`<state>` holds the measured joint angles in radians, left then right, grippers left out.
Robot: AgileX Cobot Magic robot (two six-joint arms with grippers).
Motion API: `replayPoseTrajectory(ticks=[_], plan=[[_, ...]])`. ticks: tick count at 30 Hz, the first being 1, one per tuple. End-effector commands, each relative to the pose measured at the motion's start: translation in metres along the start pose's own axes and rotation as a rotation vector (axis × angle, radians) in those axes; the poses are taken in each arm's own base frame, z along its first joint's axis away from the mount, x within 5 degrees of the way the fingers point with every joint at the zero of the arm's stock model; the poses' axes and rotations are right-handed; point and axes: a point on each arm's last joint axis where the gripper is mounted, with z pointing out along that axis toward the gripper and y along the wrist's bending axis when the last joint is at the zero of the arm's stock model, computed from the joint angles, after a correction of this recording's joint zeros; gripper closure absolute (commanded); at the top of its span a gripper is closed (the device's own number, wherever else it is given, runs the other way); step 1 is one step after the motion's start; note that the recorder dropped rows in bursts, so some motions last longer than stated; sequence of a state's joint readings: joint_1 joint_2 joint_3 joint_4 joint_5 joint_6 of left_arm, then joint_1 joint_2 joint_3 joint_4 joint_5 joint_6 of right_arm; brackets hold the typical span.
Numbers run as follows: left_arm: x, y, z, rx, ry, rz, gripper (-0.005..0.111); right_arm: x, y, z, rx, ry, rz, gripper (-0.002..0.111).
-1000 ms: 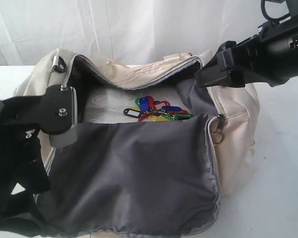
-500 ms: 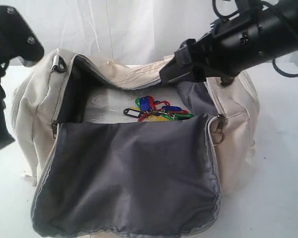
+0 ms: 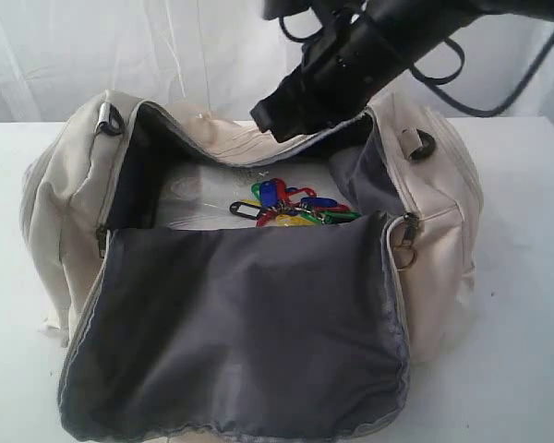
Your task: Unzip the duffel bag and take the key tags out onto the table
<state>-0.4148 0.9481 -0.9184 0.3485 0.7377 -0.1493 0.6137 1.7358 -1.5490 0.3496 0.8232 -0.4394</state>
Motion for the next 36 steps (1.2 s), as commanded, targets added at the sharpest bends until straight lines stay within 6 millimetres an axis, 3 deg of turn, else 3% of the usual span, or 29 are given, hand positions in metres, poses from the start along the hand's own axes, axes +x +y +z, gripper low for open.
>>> replayPoseTrajectory(ticks=[1, 8, 9, 10, 12, 15, 16, 22, 29, 33, 36], plan=[[0.002, -0.011, -0.004, 0.206, -0.068, 0.029, 0.107, -0.010, 0.002, 0.033, 0.021, 0.091, -0.029, 0.084], [0.002, -0.013, -0.005, 0.233, -0.073, 0.066, 0.107, -0.015, -0.011, 0.084, 0.106, 0.176, 0.018, 0.080], [0.003, -0.014, -0.004, 0.235, -0.071, 0.065, 0.107, -0.014, -0.013, 0.088, 0.119, 0.195, 0.023, 0.075], [0.004, -0.015, -0.003, 0.238, -0.068, 0.064, 0.107, -0.008, -0.016, 0.096, 0.130, 0.264, 0.032, 0.058], [0.004, -0.015, -0.003, 0.241, -0.066, 0.063, 0.107, -0.002, -0.016, 0.103, 0.120, 0.317, 0.035, 0.038], [0.004, -0.015, -0.003, 0.245, -0.069, 0.057, 0.107, 0.005, -0.017, 0.109, 0.111, 0.364, 0.040, 0.021], [0.004, -0.015, -0.003, 0.245, -0.069, 0.057, 0.107, 0.005, -0.017, 0.110, 0.110, 0.370, 0.041, 0.021], [0.003, -0.016, -0.003, 0.247, -0.074, 0.054, 0.107, 0.006, -0.013, 0.115, 0.090, 0.369, -0.003, 0.021], [0.003, -0.016, -0.003, 0.249, -0.075, 0.052, 0.107, 0.025, -0.019, 0.151, 0.170, 0.452, -0.071, 0.024], [0.003, -0.016, -0.003, 0.249, -0.075, 0.052, 0.107, 0.026, -0.019, 0.152, 0.169, 0.457, -0.071, 0.048], [0.003, -0.016, -0.003, 0.250, -0.076, 0.051, 0.107, 0.027, -0.019, 0.151, 0.169, 0.475, -0.046, 0.082]])
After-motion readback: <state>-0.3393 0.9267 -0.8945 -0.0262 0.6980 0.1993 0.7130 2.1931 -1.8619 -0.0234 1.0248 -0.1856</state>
